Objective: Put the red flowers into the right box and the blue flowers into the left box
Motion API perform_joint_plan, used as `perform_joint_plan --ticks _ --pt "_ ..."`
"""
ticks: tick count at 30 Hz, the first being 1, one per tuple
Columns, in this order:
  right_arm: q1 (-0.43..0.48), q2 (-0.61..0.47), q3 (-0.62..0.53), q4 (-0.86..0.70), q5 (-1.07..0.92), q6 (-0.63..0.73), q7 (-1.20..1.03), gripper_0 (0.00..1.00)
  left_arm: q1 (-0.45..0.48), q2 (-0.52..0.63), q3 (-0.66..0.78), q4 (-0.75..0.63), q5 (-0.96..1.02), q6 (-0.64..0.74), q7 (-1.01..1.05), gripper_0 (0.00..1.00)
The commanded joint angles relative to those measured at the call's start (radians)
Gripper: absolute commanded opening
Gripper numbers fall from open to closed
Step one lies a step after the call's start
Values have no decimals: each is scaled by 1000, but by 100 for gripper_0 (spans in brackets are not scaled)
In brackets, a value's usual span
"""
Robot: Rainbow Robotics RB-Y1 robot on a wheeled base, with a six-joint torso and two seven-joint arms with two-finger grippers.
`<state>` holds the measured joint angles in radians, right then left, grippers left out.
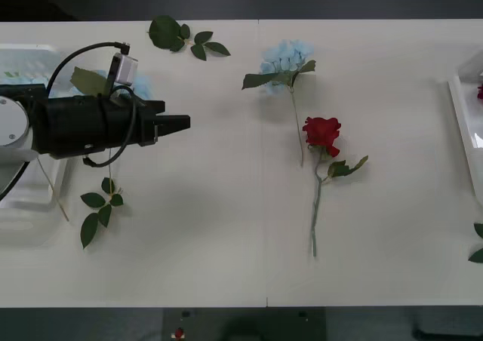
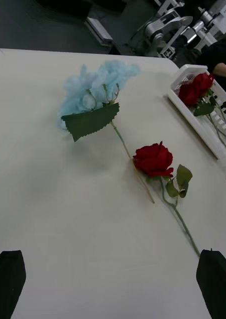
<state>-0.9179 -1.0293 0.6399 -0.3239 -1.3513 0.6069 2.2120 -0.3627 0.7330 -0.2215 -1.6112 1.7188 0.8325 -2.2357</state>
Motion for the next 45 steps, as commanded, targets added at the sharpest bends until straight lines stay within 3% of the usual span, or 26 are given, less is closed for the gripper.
perform_joint_plan --ticks 1,7,15,24,37,45 --pt "-24 -26 -17 -17 4 30 34 95 -4 39 21 -4 84 -3 -91 100" --pt "-24 -78 -68 -113 -37 186 43 96 -4 43 21 -6 125 -3 -101 100" --pt "-22 -138 -79 -291 -298 448 20 97 -4 57 21 -6 171 -3 -127 100" --pt "-22 -156 -77 -636 -387 551 -316 97 -12 57 21 -6 206 -3 -286 100" --pt "-21 -78 -60 -1196 -66 603 -996 98 -12 57 19 -6 223 -3 -383 100" --pt "-22 -15 112 -1489 239 608 -1453 98 -12 59 21 -6 226 -3 -384 100"
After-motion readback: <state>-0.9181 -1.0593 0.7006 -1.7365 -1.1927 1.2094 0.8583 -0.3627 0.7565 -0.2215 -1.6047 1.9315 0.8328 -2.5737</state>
